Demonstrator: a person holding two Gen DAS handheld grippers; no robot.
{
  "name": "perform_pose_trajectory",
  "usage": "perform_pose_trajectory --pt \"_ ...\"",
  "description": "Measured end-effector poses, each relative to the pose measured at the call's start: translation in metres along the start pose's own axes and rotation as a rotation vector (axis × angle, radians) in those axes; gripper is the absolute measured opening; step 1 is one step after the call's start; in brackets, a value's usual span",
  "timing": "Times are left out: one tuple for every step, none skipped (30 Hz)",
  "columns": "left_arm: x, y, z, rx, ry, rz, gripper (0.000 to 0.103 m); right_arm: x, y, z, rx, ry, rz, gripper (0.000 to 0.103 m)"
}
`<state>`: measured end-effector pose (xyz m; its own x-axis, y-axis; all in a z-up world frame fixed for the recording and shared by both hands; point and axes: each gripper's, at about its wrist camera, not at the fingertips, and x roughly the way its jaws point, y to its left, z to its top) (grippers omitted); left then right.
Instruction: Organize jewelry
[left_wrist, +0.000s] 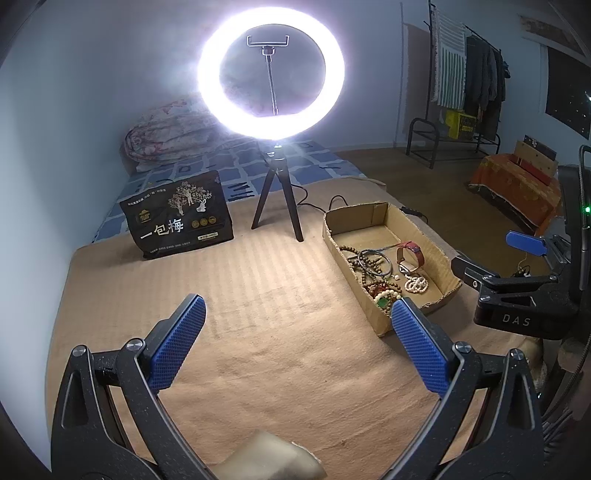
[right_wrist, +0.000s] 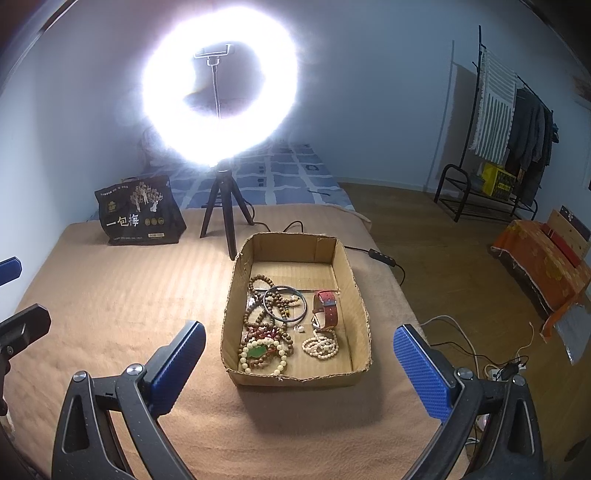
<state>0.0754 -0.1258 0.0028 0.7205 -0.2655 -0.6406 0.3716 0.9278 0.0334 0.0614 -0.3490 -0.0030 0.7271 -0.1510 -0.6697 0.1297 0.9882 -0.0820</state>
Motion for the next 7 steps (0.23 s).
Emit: perform_pose_trajectory --pt "-0.0003 0.0004 0.0 -0.001 -0.003 0.002 0.102 -0.0001 -0.0001 -0.0002 0.0 0.001 0.0 0.103" --pt "-0.0009 0.0008 -0.0001 -0.002 -0.009 0.006 0.102 0.0001 0.0001 -0.0002 0.0 0.001 -0.001 0.103" --pt "-0.0014 0.0011 -0.0004 -0.001 -0.016 0.01 0.102 0.0003 0.0002 -0.0002 -0.001 0.001 -0.002 0.103" --pt "-0.002 0.0011 -0.0005 0.0 -0.025 0.018 0.102 0.0004 0.0002 -0.0003 -0.002 0.002 -0.002 0.103" --pt "-0.0023 0.0007 -0.0004 0.002 -0.03 0.022 0.102 0.0003 0.0003 0.0 0.0 0.001 -0.001 0.103" --pt "-0.0021 0.0008 -0.0003 0.001 -0.03 0.023 0.102 0.0003 0.0001 -0.0004 0.0 0.002 -0.001 0.103" --pt "-0.0019 0.001 -0.0001 -0.001 -0.026 0.02 0.102 0.0004 0.0001 -0.0008 -0.001 0.003 -0.001 0.103"
